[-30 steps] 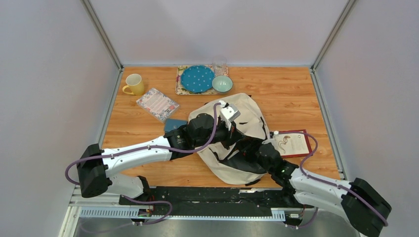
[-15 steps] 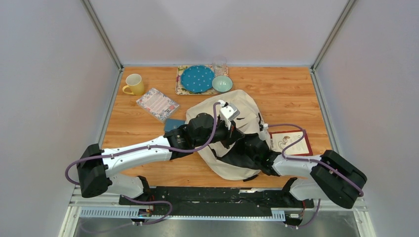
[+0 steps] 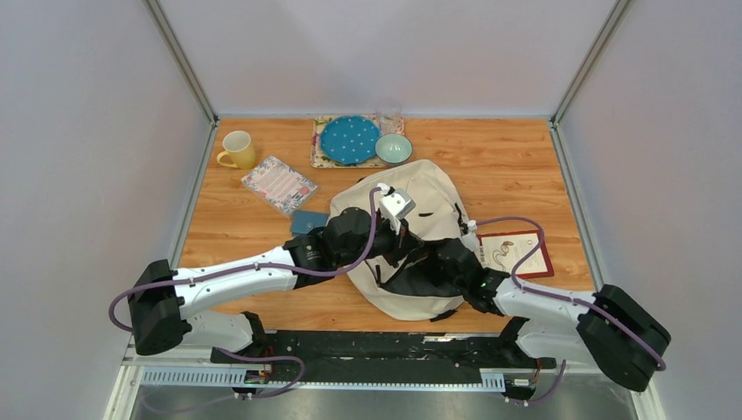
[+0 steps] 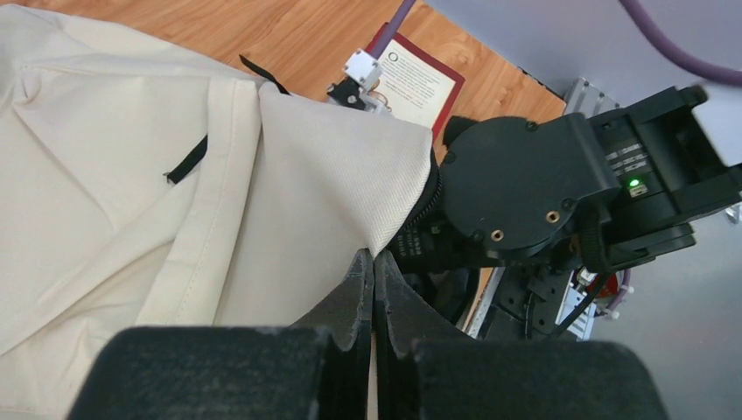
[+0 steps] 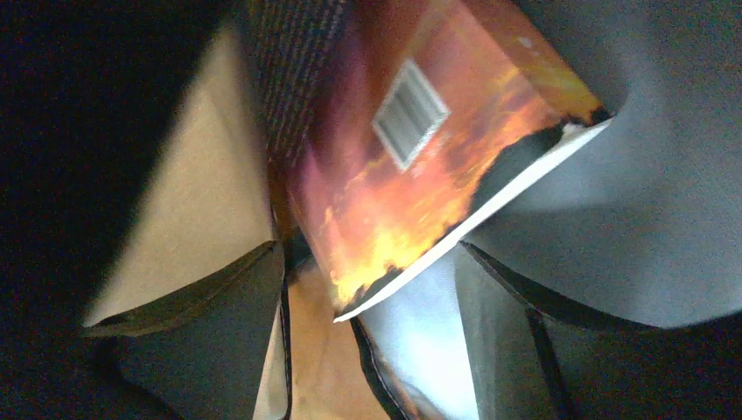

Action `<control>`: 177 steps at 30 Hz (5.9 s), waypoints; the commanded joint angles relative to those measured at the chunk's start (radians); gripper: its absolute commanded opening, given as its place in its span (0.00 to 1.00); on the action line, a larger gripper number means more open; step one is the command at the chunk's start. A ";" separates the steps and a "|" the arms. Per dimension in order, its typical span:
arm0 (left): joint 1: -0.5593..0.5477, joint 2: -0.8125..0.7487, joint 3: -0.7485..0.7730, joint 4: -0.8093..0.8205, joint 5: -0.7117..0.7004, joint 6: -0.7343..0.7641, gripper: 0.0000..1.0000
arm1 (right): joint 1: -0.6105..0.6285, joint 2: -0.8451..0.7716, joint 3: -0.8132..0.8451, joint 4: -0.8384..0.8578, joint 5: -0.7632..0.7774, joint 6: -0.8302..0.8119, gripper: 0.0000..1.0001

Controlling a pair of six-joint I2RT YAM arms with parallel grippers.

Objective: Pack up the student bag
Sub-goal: Place the book in the student bag, then pick up the book from the center of the board.

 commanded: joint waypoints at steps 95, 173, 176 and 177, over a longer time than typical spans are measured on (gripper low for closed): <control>0.167 0.918 0.872 -0.124 0.569 0.130 0.82 | -1.129 -0.664 0.255 -1.257 -0.266 -0.389 0.90; 0.165 0.791 1.122 -0.163 0.417 0.031 0.00 | -1.381 -0.603 0.390 -1.173 -0.725 -0.727 0.77; 0.167 0.733 1.131 -0.163 0.383 0.056 0.00 | -1.352 -0.640 0.388 -1.167 -0.722 -0.738 0.77; 0.168 0.704 1.131 -0.163 0.377 0.059 0.00 | -1.347 -0.649 0.382 -1.167 -0.723 -0.740 0.77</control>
